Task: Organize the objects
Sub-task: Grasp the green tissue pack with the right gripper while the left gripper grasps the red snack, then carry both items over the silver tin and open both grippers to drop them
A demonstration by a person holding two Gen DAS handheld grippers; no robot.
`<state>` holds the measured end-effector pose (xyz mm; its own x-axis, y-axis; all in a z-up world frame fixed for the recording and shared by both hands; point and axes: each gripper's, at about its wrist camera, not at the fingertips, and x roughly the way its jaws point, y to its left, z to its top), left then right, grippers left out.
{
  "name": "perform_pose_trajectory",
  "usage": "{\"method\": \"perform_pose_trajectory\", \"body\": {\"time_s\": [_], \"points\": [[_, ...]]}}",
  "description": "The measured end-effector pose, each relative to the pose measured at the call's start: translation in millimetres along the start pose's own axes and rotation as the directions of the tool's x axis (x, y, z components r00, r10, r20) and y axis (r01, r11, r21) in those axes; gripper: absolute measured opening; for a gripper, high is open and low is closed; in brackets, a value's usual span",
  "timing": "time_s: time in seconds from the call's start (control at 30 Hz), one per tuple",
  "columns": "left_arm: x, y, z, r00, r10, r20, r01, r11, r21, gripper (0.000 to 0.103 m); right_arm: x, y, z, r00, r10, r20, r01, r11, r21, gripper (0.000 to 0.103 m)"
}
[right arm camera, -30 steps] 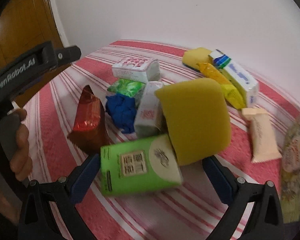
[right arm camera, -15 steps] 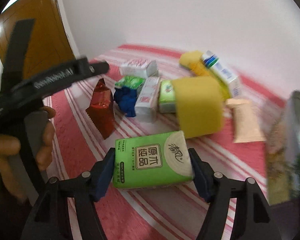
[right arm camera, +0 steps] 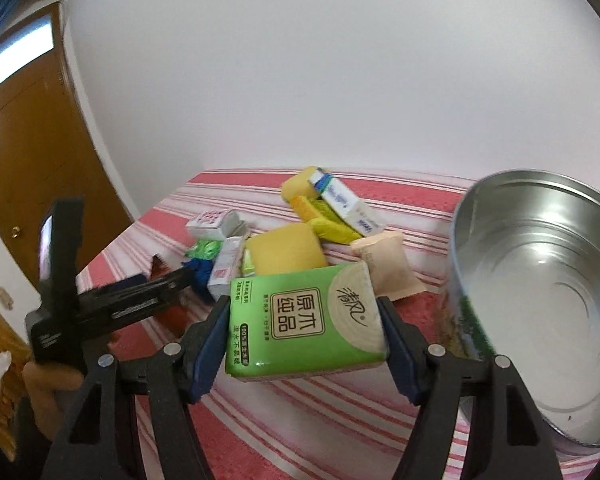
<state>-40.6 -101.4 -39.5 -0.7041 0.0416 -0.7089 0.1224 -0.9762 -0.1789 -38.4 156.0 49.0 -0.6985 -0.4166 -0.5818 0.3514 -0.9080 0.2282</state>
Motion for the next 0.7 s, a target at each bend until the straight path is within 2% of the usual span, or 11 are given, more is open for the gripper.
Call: {"method": "perform_pose_trajectory", "body": {"time_s": [0.13, 0.23, 0.3, 0.37, 0.43, 0.47, 0.57, 0.7], "points": [[3.2, 6.9, -11.3, 0.994, -0.088, -0.064, 0.085, 0.995, -0.045, 0.082, -1.1, 1.0, 0.1, 1.000, 0.001, 0.009, -0.001, 1.000, 0.004, 0.072], [1.1, 4.2, -13.4, 0.994, -0.092, -0.067, 0.089, 0.995, -0.036, 0.088, -6.3, 4.2, -1.8, 1.000, -0.003, 0.018, 0.003, 1.000, -0.013, 0.072], [3.9, 2.0, -11.8, 0.994, -0.078, -0.077, 0.077, 0.997, -0.018, 0.088, -6.4, 5.7, -1.2, 1.000, -0.004, 0.023, 0.005, 1.000, -0.019, 0.072], [2.1, -0.4, -12.7, 0.995, -0.059, -0.075, 0.059, 0.998, -0.011, 0.081, -6.8, 5.6, -0.2, 0.999, -0.015, 0.034, 0.015, 1.000, -0.020, 0.072], [0.7, 2.1, -11.5, 0.998, -0.023, -0.066, 0.021, 0.999, -0.025, 0.051, -11.9, 4.7, 0.0, 0.999, -0.026, 0.048, 0.027, 0.999, -0.017, 0.072], [-0.6, 4.7, -11.6, 0.998, -0.014, -0.063, 0.012, 0.999, -0.037, 0.044, -14.0, 3.7, 0.7, 0.998, -0.026, 0.055, 0.027, 1.000, -0.011, 0.072], [-4.2, 13.7, -13.0, 0.997, -0.056, -0.052, 0.052, 0.995, -0.085, 0.040, -22.8, -0.1, 3.0, 0.996, -0.021, 0.091, 0.020, 1.000, 0.012, 0.072], [-14.5, 15.0, -15.4, 0.997, -0.070, -0.018, 0.068, 0.993, -0.100, 0.039, -38.5, -4.0, 7.1, 0.986, -0.034, 0.161, 0.030, 0.999, 0.027, 0.072]]}}
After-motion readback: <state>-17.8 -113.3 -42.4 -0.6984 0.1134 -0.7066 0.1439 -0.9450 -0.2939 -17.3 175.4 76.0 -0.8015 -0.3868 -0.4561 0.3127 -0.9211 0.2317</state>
